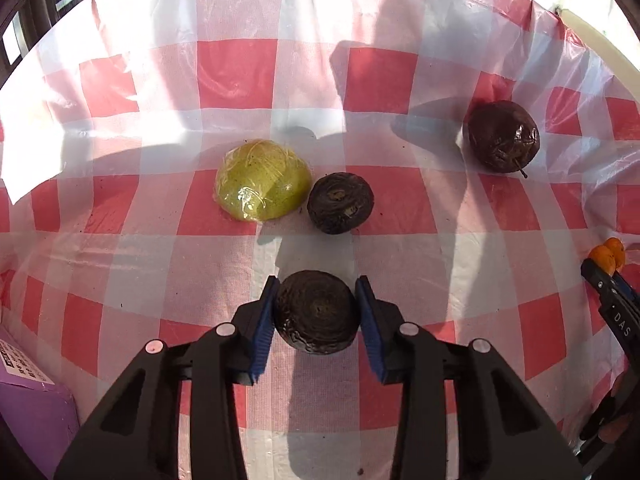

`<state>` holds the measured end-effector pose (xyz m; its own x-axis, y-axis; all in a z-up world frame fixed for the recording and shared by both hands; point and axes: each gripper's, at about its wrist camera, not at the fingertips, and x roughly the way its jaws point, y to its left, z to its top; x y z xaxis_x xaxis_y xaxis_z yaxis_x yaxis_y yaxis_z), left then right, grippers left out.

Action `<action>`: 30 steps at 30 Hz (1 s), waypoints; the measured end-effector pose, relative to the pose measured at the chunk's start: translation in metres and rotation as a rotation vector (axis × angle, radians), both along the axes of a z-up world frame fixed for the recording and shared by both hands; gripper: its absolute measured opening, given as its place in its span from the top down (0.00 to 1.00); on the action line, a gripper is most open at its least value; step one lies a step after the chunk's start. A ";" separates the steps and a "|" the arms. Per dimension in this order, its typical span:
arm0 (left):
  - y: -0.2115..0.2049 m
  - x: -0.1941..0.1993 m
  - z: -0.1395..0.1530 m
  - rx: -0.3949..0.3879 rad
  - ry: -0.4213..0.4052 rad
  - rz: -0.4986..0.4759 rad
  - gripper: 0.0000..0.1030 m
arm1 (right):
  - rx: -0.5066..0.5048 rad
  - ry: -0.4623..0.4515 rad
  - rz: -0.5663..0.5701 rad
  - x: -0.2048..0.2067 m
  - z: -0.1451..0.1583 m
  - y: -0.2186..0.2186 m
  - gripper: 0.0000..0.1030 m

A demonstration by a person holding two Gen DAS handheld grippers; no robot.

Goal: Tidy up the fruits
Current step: 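Grasp another dark date with the left gripper while the right grasps an orange, then carry the date and orange with both grippers over the box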

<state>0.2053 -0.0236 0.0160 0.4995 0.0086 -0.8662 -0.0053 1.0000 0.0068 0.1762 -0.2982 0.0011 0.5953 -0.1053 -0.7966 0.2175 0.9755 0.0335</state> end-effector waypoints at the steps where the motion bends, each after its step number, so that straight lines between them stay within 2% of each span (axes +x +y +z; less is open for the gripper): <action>1: -0.002 -0.010 0.001 -0.002 0.002 -0.005 0.63 | 0.000 0.000 0.000 0.000 0.000 0.000 0.52; 7: -0.016 -0.099 0.004 -0.017 0.017 0.037 0.63 | -0.011 0.002 0.003 0.000 0.000 0.003 0.52; 9: -0.021 -0.137 0.001 -0.012 0.033 0.016 0.63 | -0.012 0.003 0.005 0.000 0.000 0.005 0.52; 12: -0.039 -0.188 0.001 -0.008 0.050 -0.069 0.63 | -0.008 -0.001 0.013 0.000 0.000 0.006 0.55; 13: -0.043 -0.194 0.002 -0.008 0.054 -0.102 0.63 | -0.009 -0.005 0.023 -0.001 0.001 0.007 0.61; 16: -0.057 -0.215 0.009 0.013 0.047 -0.197 0.63 | -0.017 -0.007 0.048 -0.010 0.002 0.011 0.64; 19: -0.059 -0.223 0.023 0.029 0.013 -0.238 0.63 | -0.013 -0.008 0.088 -0.041 0.006 0.016 0.64; 22: -0.045 -0.223 0.032 0.036 -0.007 -0.216 0.63 | -0.011 -0.012 0.136 -0.079 0.016 0.024 0.64; 27: -0.011 -0.228 0.030 0.021 0.017 -0.131 0.63 | 0.027 0.038 0.221 -0.128 0.025 0.045 0.64; 30: 0.002 -0.236 0.031 0.018 0.019 -0.122 0.63 | 0.017 0.055 0.279 -0.152 0.027 0.066 0.64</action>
<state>-0.0311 -0.0216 0.0471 0.4812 -0.0355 -0.8759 0.1163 0.9929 0.0237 0.0239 -0.2321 0.0282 0.5553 0.0706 -0.8286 -0.0577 0.9973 0.0463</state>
